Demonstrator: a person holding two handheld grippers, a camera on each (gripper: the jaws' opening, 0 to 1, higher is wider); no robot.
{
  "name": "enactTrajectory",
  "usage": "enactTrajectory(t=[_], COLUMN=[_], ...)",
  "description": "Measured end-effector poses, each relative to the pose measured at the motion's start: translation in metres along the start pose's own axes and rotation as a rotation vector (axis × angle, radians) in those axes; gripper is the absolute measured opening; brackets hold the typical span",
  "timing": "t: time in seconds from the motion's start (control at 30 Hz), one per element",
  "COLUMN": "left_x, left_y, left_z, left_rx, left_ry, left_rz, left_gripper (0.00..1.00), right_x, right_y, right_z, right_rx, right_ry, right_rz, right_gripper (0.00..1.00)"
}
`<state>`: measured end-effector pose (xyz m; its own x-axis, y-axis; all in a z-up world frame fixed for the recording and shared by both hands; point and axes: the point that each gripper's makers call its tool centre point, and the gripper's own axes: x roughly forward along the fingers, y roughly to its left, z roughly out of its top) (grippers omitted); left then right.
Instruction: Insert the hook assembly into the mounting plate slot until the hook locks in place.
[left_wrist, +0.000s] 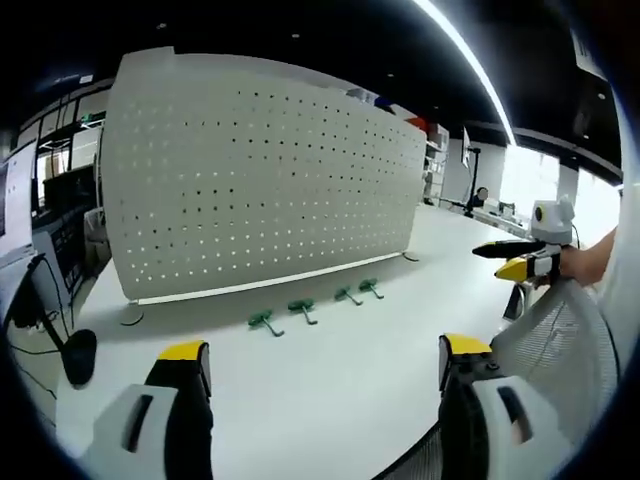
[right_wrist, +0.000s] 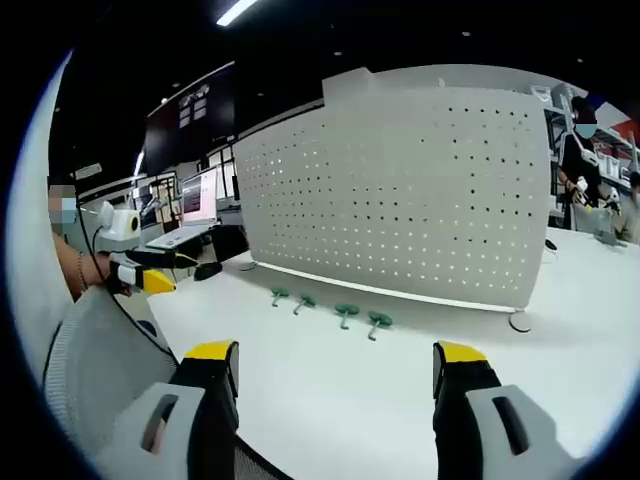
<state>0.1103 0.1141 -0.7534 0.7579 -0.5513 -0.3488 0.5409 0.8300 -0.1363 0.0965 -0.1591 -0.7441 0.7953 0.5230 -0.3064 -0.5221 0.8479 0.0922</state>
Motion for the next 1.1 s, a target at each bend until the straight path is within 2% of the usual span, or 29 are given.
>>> enactTrajectory(t=[0.47,0.7,1.1], left_x=[0.0015,0.001,0.0015], left_y=[0.0017,0.0054,-0.0004], left_z=[-0.0023,-0.0087,-0.0045], left_rx=[-0.005,-0.014,-0.004], left_ry=[0.008,0.022,0.023], left_rz=[-0.014,0.006,0.007], left_gripper=[0.97,0.95,0.95], right_x=[-0.0011,0.0002,0.0008], right_y=[-0.005,-0.0022,-0.0056], right_z=[0.0051,0.003,0.0026], right_rx=[0.023,0.017,0.041], right_ry=[-0.017,-0.007,-0.007], right_rz=[0.005,0.017,0.004], right_gripper=[0.79,0.79,0.79])
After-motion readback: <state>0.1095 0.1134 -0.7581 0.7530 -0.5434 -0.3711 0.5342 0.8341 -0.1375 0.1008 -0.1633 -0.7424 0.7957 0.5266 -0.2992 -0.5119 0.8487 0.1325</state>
